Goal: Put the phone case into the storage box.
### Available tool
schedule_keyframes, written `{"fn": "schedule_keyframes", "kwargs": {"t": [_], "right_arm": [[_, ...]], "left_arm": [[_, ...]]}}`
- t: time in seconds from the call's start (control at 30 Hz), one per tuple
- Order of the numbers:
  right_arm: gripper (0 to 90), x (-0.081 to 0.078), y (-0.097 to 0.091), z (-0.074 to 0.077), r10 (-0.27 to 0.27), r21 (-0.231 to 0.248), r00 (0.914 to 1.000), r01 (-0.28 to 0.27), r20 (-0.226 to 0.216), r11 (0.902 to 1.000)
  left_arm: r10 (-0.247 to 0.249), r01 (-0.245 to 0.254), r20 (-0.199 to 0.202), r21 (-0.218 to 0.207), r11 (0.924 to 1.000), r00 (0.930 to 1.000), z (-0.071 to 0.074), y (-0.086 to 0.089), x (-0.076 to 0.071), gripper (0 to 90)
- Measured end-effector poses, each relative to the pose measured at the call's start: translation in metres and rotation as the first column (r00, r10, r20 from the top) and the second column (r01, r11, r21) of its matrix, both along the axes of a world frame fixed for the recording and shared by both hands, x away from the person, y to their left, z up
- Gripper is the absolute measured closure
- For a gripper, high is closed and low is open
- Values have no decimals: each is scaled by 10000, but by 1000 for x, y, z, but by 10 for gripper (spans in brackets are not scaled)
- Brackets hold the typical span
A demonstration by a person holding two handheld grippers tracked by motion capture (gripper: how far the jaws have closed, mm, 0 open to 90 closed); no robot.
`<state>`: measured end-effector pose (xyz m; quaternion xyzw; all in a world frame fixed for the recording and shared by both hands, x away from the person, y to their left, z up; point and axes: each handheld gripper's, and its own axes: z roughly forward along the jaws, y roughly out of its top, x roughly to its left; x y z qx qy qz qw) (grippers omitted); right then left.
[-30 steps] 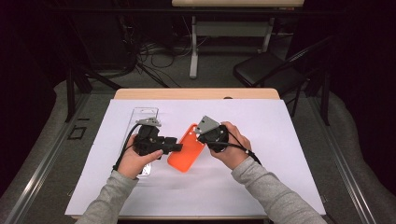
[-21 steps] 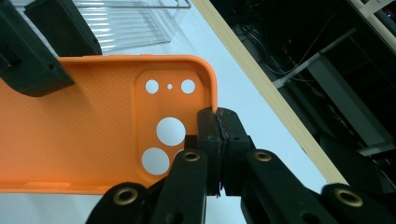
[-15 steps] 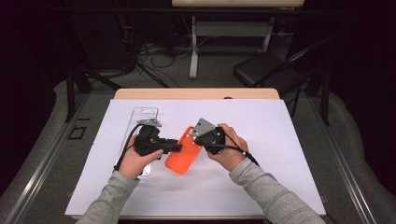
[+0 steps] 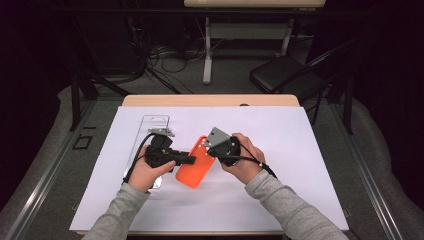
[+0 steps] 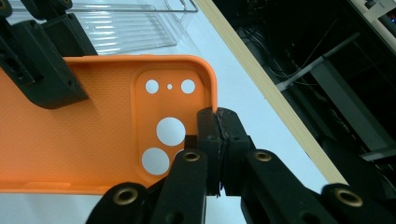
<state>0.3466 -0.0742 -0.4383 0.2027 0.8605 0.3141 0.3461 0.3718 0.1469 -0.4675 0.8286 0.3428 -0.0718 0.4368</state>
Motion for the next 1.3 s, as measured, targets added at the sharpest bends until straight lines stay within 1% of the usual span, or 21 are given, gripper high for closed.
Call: {"fn": "schedule_keyframes", "kwargs": {"t": [0.17,0.53,0.67,1.3], "right_arm": [[894,-1,1,0,36,-64,10000,-36,-33,10000],[894,-2,2,0,82,2,10000,-82,-21,10000],[894,-2,2,0,80,3,9999,-79,-84,10000],[894,-2,3,-1,118,26,9999,-118,-59,9999]], "left_arm": [[-29,30,-65,71,10000,10000,-2,0,1,740],[-162,162,-208,-27,9999,9997,-3,-1,2,787],[-160,158,-282,-83,9998,9995,-3,0,2,793],[-200,189,-586,-207,9996,9981,-5,2,5,800]]}}
